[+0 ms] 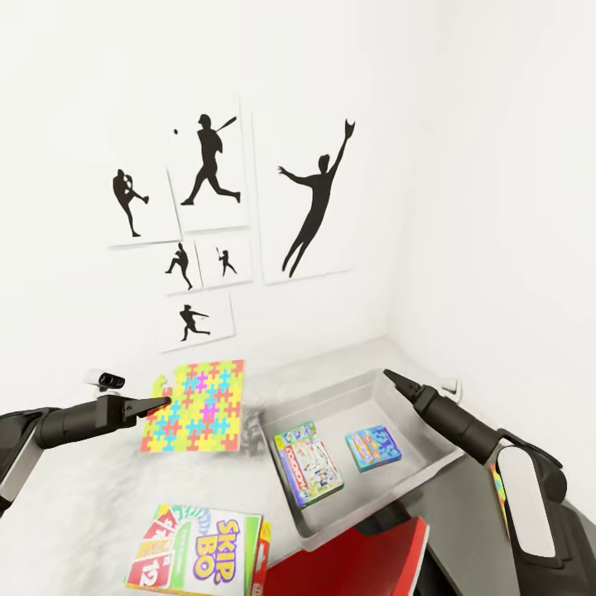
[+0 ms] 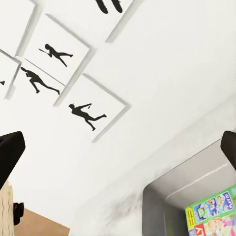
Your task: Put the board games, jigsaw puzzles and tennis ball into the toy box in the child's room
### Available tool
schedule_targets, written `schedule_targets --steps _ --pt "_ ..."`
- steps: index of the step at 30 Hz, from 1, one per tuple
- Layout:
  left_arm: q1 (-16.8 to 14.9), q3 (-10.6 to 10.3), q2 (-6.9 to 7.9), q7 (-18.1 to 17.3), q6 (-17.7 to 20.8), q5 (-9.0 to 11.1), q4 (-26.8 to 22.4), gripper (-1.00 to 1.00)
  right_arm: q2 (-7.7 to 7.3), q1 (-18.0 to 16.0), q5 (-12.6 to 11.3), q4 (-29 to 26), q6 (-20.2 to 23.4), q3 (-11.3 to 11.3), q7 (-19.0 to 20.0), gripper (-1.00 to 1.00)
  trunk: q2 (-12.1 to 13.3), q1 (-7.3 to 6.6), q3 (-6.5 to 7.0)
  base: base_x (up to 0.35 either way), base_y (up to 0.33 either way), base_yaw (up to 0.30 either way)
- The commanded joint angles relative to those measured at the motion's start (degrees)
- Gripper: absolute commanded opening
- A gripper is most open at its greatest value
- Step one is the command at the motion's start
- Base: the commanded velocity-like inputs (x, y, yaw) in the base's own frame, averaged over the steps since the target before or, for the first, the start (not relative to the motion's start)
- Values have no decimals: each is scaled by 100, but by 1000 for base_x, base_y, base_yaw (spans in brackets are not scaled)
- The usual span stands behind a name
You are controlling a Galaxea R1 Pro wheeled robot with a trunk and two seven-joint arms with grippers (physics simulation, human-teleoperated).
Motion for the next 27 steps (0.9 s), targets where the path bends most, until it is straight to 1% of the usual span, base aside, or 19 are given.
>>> schedule_targets --steps 1,6,9,13,21,27 --pt "-5 -2 3 -20 60 5 -1 -100 1 -7 19 -1 9 -9 19 100 -13 4 -13 51 -14 0" --pt "-5 -2 4 -20 60 6 -1 -100 4 -7 168 4 -122 -9 30 100 -13 4 -13 46 -91 0" --pt "-5 -2 2 -20 60 4 -1 -100 7 -7 190 0 -136 -9 39 100 -13 4 -13 141 -186 0" --pt "-5 -2 3 -20 60 3 -1 -100 7 -7 201 -1 -140 -9 47 100 -13 4 -13 52 -64 22" --pt "-5 -2 4 -20 60 2 -1 -100 7 -7 198 -6 -141 -9 49 100 -13 4 -13 9 -9 219" --pt "-5 -2 4 -20 60 0 -1 -100 2 -7 196 -2 -141 -9 56 100 -13 4 -13 112 -102 50"
